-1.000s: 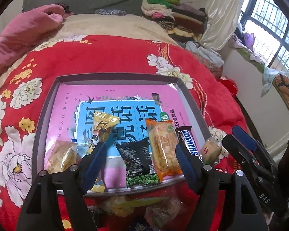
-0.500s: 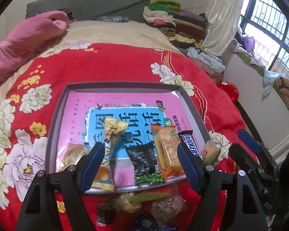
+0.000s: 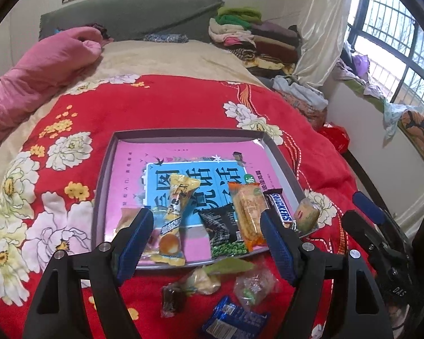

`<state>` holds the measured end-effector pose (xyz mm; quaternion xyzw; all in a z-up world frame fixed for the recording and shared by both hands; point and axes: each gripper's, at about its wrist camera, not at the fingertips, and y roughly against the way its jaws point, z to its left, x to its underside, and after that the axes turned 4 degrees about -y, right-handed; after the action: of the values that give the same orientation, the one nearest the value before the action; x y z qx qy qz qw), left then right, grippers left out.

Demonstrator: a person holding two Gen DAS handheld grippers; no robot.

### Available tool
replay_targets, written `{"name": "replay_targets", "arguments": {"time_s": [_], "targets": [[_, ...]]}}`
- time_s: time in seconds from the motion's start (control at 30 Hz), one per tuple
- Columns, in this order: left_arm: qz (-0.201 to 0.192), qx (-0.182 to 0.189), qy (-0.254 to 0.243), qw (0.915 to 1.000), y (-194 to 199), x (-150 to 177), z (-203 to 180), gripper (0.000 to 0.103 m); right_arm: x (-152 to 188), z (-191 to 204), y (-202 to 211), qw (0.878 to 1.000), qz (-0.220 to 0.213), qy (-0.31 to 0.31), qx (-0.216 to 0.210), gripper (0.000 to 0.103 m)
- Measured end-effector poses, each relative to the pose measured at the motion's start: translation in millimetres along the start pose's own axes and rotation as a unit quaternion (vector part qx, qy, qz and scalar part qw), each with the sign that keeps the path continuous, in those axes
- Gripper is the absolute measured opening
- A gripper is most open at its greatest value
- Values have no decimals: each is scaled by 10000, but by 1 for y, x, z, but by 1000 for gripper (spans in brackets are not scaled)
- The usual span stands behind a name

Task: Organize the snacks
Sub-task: 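Open both tools to release the bags and withdraw toward the remaining snacks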

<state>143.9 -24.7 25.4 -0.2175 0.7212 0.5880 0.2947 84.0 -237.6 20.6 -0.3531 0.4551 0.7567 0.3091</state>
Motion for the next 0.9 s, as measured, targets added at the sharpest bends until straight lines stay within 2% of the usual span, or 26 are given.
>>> {"name": "replay_targets", "arguments": {"time_s": [0.3,0.9], "targets": [[-66,-150,-37,9999,21,3,12,79,8,21,6,9996,147,225,-63,90],[-85,-96,-157,9998,50,20,17,79,19,34,29,9990,229,344,161,91]]}}
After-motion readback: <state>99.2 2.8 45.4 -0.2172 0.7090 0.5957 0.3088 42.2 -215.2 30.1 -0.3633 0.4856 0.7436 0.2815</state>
